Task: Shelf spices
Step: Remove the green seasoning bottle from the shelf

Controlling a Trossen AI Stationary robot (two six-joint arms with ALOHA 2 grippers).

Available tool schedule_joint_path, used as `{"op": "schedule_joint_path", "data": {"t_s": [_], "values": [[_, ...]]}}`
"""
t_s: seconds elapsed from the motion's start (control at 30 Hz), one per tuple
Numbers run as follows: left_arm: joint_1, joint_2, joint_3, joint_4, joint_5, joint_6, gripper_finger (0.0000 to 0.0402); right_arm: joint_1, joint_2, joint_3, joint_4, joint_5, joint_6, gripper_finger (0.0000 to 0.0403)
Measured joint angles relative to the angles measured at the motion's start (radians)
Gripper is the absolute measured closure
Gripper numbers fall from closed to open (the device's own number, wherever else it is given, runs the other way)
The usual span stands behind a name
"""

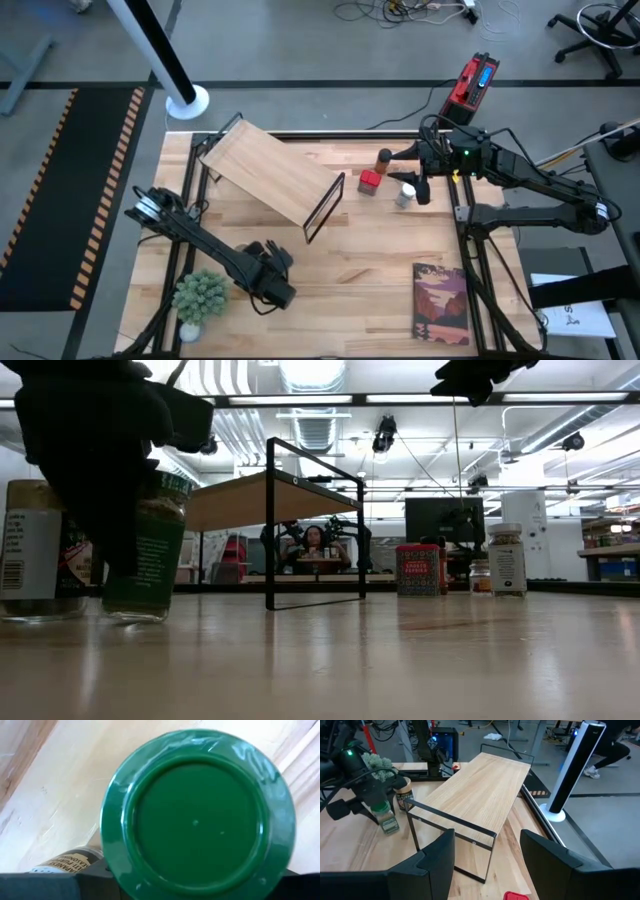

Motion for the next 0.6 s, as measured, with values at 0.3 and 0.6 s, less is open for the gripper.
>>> {"op": "schedule_joint_path", "data": {"t_s": [0.3, 0.6], "values": [[0.0, 0.0, 0.003, 0.006, 0.002, 0.004, 0.0166, 0.0, 0.0, 0.0, 0.0, 0.0, 0.0, 0.0201], [0.0, -0.005, 0.087, -0.107, 0.02, 0.005, 0.0093, 0.0, 0.0, 0.0, -0.002, -0.003, 0.006, 0.0201]]}}
